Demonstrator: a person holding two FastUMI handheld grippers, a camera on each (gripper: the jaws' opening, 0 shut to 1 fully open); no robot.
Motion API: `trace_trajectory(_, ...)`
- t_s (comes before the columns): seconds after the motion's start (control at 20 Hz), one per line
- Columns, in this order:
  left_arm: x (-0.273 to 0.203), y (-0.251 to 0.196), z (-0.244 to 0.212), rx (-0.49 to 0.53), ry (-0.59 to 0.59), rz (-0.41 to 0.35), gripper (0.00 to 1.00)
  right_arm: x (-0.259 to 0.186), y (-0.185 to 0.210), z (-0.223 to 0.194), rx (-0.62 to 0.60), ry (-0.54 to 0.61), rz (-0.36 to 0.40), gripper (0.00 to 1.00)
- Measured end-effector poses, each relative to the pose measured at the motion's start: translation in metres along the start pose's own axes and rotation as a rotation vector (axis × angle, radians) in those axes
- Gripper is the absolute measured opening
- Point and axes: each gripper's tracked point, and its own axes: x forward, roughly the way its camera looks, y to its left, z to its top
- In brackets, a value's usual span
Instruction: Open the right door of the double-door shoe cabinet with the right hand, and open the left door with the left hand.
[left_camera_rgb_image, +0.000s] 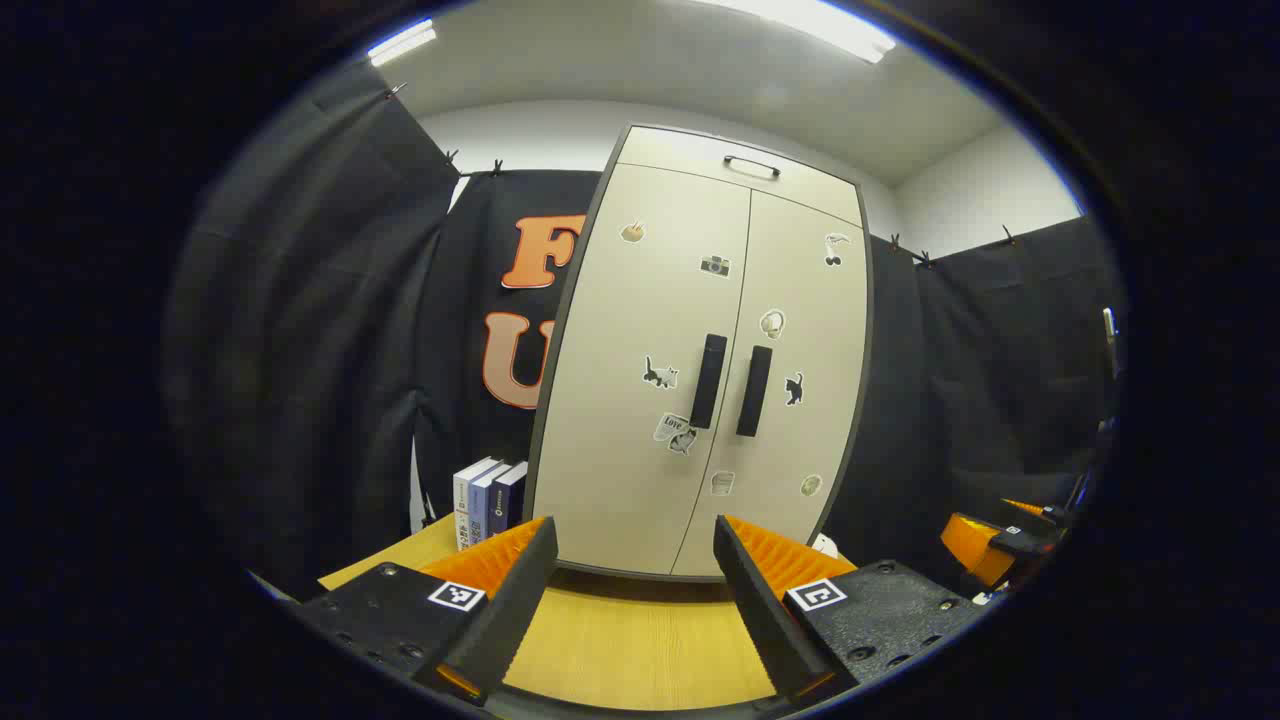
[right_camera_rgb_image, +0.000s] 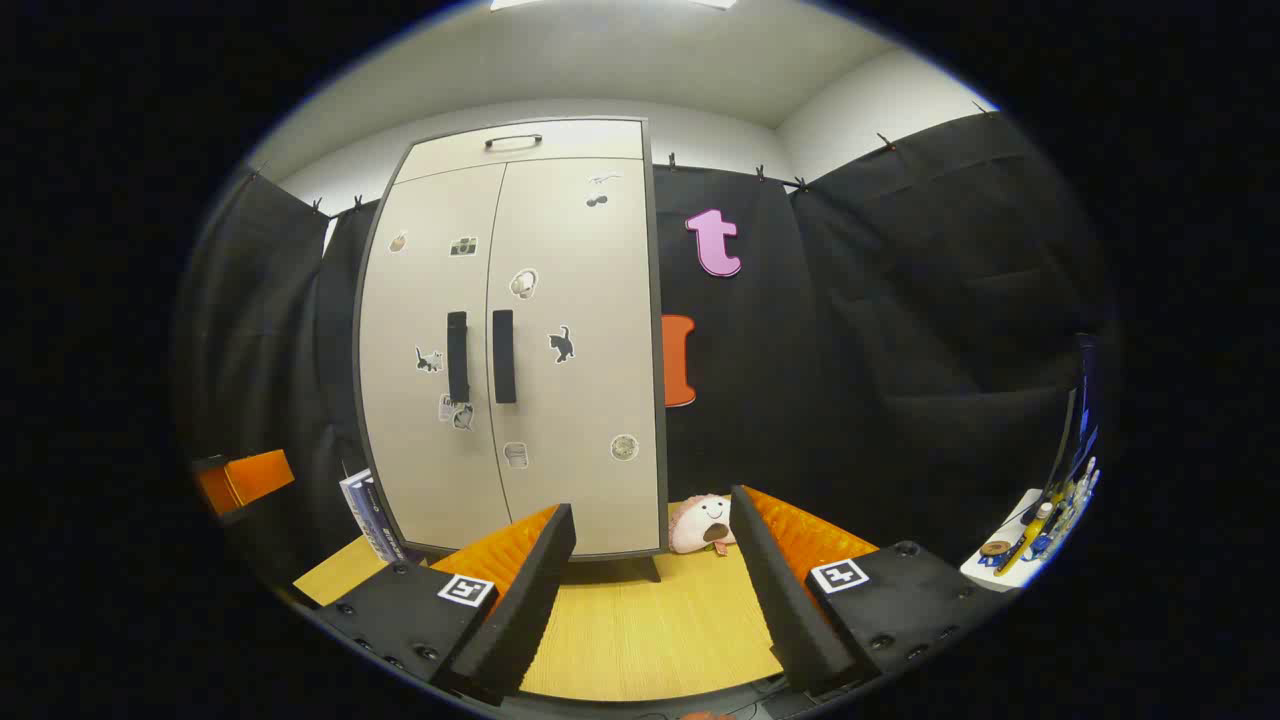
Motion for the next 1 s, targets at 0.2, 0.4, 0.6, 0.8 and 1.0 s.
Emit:
trace_trajectory(0.2,-0.005,-0.001,0.0,-0.013,0.01,0.001,0.95,-0.005,0.008,-0.005,0.003,0.024,0.021,0.99)
trace_trajectory(0.4,-0.01,0.006,0.003,0.006,-0.002,0.006,0.95,-0.008,0.015,-0.007,-0.022,0.029,0.034,0.99)
trace_trajectory(0.6,-0.01,0.011,0.005,0.004,-0.007,0.016,0.95,-0.011,0.017,-0.004,-0.02,0.022,0.027,0.99)
trace_trajectory(0.8,-0.008,0.018,-0.001,-0.02,0.003,0.017,0.95,-0.009,0.018,-0.005,-0.022,0.024,0.018,0.99)
trace_trajectory(1.0,-0.008,0.026,-0.007,-0.004,0.022,0.025,0.95,-0.006,0.021,-0.006,-0.03,0.034,0.013,0.99)
